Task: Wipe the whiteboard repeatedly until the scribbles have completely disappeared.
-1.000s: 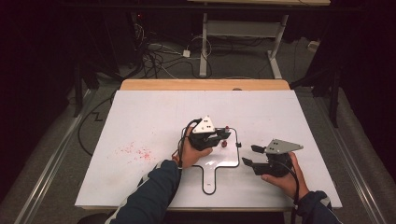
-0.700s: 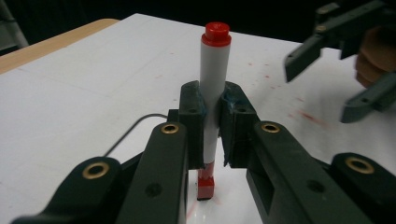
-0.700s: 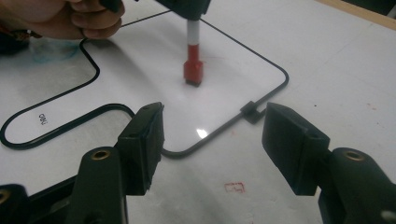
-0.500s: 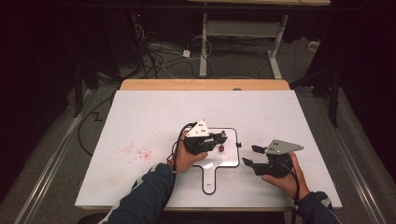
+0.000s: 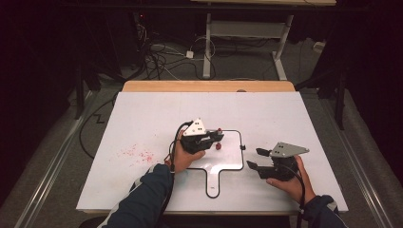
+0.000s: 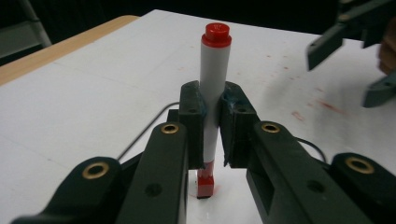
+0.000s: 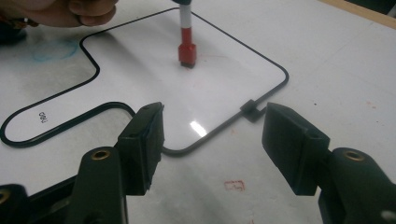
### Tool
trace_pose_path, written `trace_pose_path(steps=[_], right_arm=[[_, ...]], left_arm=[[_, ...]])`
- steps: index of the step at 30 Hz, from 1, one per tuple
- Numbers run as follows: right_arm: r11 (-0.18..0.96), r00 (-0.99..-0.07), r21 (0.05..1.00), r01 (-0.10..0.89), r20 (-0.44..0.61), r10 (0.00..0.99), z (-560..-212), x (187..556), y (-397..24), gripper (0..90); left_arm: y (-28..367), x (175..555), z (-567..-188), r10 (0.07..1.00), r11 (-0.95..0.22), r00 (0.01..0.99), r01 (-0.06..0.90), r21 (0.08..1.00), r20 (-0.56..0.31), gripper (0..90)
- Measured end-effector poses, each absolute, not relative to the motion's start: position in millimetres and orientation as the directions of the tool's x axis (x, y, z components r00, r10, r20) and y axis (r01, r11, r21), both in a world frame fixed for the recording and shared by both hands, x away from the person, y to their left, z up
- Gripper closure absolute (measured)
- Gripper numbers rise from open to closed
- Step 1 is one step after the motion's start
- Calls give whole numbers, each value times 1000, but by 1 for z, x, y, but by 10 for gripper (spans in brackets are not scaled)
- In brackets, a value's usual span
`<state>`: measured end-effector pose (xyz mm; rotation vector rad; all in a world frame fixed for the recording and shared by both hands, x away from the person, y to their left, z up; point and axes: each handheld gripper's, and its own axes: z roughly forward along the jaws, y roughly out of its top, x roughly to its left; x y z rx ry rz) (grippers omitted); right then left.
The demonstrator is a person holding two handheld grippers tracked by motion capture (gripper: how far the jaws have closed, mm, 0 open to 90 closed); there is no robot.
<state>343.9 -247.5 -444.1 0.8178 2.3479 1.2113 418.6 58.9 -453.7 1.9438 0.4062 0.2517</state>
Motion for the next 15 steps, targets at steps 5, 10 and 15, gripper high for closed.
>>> trace_pose_path(steps=[5, 10, 15], right_arm=[[461, -760, 827, 323, -63, 646, -444, 344, -247, 398], [464, -764, 826, 321, -65, 642, -444, 343, -245, 398], [461, -762, 825, 328, -58, 645, -445, 344, -247, 398]], left_arm=[[59, 418, -454, 404, -368, 915, 148, 918, 14, 788], [50, 428, -455, 429, -346, 903, 159, 925, 6, 788], [35, 424, -454, 388, -351, 922, 154, 923, -6, 789]])
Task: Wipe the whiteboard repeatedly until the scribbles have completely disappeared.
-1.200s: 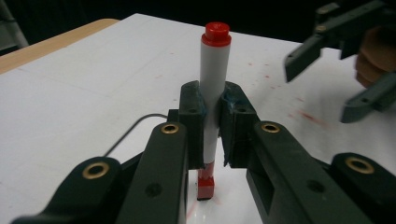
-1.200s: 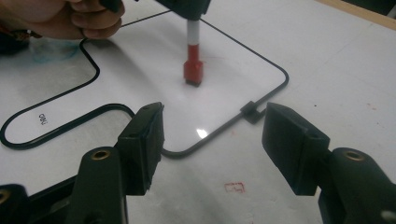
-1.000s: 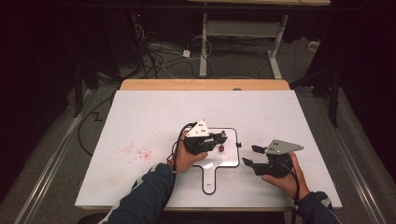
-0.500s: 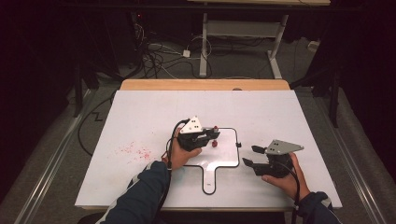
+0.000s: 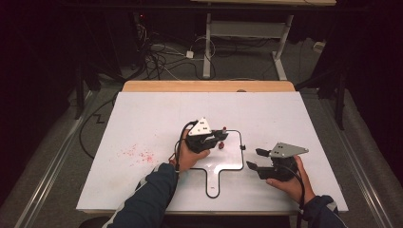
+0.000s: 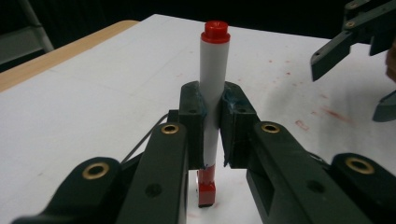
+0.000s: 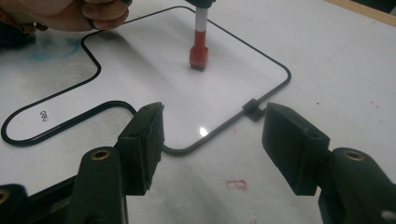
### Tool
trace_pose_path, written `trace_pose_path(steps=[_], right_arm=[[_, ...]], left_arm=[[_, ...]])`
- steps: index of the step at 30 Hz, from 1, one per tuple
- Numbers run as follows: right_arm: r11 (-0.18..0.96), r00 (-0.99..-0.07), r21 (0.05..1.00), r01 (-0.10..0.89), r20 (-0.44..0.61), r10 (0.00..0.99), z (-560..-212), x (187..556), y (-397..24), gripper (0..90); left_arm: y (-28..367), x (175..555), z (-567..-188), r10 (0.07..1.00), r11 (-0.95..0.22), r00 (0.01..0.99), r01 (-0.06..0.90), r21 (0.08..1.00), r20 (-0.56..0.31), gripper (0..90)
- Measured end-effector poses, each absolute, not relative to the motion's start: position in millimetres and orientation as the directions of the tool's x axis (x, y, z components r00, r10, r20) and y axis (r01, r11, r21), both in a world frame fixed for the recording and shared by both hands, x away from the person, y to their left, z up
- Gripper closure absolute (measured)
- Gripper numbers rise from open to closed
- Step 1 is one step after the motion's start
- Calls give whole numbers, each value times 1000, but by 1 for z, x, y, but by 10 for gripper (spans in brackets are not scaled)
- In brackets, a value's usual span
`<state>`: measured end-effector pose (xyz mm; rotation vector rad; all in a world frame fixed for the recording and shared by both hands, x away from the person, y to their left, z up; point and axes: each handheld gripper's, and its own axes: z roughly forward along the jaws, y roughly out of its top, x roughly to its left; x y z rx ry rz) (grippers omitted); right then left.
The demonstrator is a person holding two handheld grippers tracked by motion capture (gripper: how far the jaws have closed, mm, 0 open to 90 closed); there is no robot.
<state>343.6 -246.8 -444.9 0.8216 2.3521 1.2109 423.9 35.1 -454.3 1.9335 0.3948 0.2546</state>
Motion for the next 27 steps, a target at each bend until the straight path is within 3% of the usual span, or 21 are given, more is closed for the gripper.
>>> trace_pose_path(steps=[4, 11, 16, 19, 27], right_arm=[[458, -762, 828, 323, -59, 645, -444, 343, -249, 398], [462, -761, 827, 320, -65, 645, -443, 341, -247, 398], [460, -761, 827, 324, -62, 646, -444, 342, -247, 398], [462, -761, 824, 327, -59, 646, -445, 342, -248, 398], [462, -762, 827, 321, -64, 644, -444, 342, -247, 398]], left_arm=[[39, 416, -454, 364, -366, 931, 128, 922, 15, 788], [59, 425, -454, 430, -361, 902, 151, 920, 20, 788], [57, 424, -456, 408, -331, 912, 177, 927, -28, 788], [52, 421, -456, 395, -350, 919, 147, 925, 4, 788], [46, 443, -456, 459, -339, 889, 165, 926, 10, 788]])
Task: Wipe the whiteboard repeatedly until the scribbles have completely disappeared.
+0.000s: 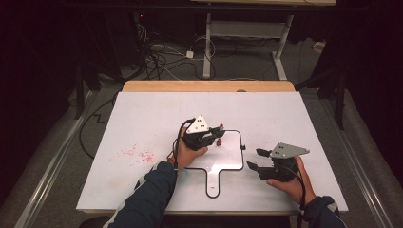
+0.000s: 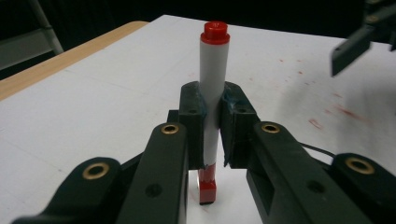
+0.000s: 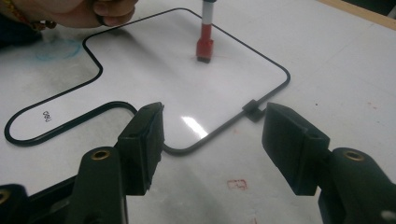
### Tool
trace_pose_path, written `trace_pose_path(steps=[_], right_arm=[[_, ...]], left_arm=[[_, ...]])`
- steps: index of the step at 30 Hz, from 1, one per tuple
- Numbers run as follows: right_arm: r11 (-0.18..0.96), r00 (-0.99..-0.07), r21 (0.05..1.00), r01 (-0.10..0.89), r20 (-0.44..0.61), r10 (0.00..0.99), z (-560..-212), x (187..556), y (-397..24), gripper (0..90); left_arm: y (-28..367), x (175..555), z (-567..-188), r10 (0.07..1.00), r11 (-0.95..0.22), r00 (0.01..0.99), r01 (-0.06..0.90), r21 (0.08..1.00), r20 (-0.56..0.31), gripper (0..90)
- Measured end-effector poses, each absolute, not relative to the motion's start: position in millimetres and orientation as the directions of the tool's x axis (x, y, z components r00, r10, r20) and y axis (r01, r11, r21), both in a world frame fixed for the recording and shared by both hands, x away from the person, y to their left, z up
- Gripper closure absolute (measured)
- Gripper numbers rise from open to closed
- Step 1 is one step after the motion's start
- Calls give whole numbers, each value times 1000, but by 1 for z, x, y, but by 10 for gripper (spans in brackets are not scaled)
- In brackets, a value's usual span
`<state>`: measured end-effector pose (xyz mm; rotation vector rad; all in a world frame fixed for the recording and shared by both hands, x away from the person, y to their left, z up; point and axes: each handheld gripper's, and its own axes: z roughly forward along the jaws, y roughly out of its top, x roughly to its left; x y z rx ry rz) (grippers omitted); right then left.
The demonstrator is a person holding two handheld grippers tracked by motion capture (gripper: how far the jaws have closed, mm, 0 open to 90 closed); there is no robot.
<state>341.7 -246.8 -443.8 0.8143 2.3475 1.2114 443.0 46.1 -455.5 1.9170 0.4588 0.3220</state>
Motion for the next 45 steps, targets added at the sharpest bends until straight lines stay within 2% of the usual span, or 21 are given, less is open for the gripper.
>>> trace_pose_path(steps=[7, 12, 17, 20, 24, 32, 41, 45], right_arm=[[464, -763, 825, 322, -65, 643, -444, 342, -248, 398], [462, -763, 826, 322, -62, 643, -444, 342, -249, 398], [466, -765, 825, 321, -65, 641, -444, 341, -249, 398], [466, -767, 825, 318, -65, 639, -444, 341, -248, 398], [467, -766, 826, 316, -68, 639, -444, 341, -248, 398], [471, -769, 824, 314, -71, 635, -443, 341, -248, 398], [465, -762, 828, 314, -72, 643, -442, 339, -250, 398], [469, -765, 825, 314, -73, 640, -442, 339, -248, 398]], left_arm=[[31, 458, -455, 479, -331, 878, 176, 927, 5, 788], [21, 458, -454, 457, -347, 889, 165, 923, 14, 788], [25, 462, -453, 489, -359, 872, 159, 920, 40, 789], [32, 465, -453, 504, -342, 864, 186, 921, 13, 788], [32, 463, -454, 489, -333, 872, 197, 922, -10, 788], [6, 452, -451, 421, -371, 907, 157, 915, 15, 788], [39, 445, -449, 427, -394, 904, 163, 904, 23, 788], [47, 440, -451, 419, -369, 908, 184, 911, -14, 788]])
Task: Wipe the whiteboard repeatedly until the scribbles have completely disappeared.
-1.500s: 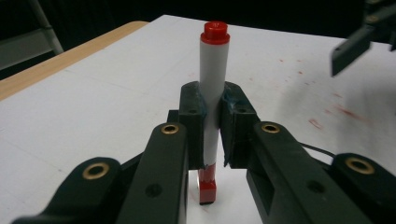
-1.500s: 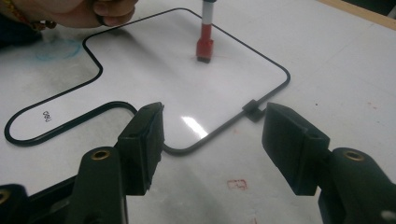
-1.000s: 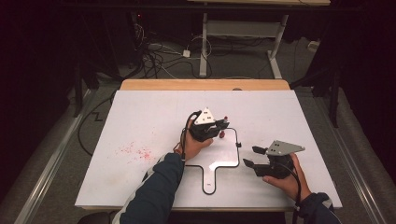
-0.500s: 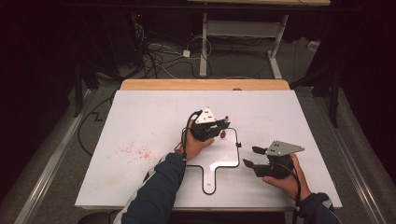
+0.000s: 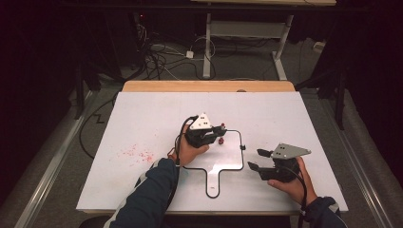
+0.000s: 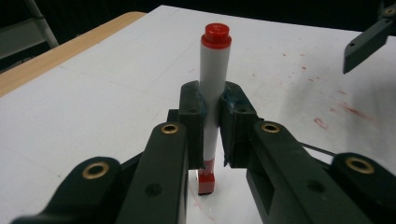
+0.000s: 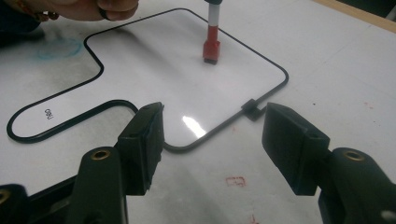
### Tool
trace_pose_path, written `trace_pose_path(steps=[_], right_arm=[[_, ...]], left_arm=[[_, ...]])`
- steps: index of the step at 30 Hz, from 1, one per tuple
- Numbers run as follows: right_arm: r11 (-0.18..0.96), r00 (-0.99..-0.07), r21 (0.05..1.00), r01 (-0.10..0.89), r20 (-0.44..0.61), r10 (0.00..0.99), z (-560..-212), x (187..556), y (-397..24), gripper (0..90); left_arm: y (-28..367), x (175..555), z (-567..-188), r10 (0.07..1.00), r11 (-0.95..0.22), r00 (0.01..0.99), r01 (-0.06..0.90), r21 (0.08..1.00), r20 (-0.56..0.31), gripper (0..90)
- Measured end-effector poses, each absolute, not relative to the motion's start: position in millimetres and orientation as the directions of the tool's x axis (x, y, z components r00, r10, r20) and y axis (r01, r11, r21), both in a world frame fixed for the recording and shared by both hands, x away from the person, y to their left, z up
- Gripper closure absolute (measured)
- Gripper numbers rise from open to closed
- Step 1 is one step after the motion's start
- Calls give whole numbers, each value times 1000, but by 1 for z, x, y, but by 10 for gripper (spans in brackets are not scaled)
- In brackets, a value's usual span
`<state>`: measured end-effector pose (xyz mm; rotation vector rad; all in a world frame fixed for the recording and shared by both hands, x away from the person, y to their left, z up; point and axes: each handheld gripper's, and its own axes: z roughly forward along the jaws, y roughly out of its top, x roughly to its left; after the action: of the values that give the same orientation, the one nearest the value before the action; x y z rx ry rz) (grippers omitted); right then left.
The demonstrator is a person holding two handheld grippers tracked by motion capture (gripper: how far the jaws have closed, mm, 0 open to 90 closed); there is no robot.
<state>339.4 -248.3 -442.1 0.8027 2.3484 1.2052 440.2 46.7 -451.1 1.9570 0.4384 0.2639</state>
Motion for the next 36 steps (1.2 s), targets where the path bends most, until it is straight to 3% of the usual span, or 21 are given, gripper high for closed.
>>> trace_pose_path(steps=[5, 10, 18, 28, 36], right_arm=[[470, -765, 823, 319, -69, 640, -444, 341, -248, 398], [471, -767, 823, 317, -70, 638, -443, 340, -248, 398], [470, -768, 825, 315, -69, 637, -443, 340, -248, 398], [466, -766, 825, 320, -64, 639, -443, 341, -248, 398], [469, -768, 824, 318, -66, 637, -444, 340, -248, 398]], left_arm=[[36, 430, -451, 383, -389, 924, 141, 910, 21, 788], [35, 434, -450, 414, -410, 908, 116, 905, 71, 788], [51, 450, -453, 489, -362, 872, 174, 916, 28, 788], [33, 443, -452, 431, -377, 902, 153, 913, 27, 788], [38, 451, -452, 488, -369, 872, 170, 914, 35, 788]])
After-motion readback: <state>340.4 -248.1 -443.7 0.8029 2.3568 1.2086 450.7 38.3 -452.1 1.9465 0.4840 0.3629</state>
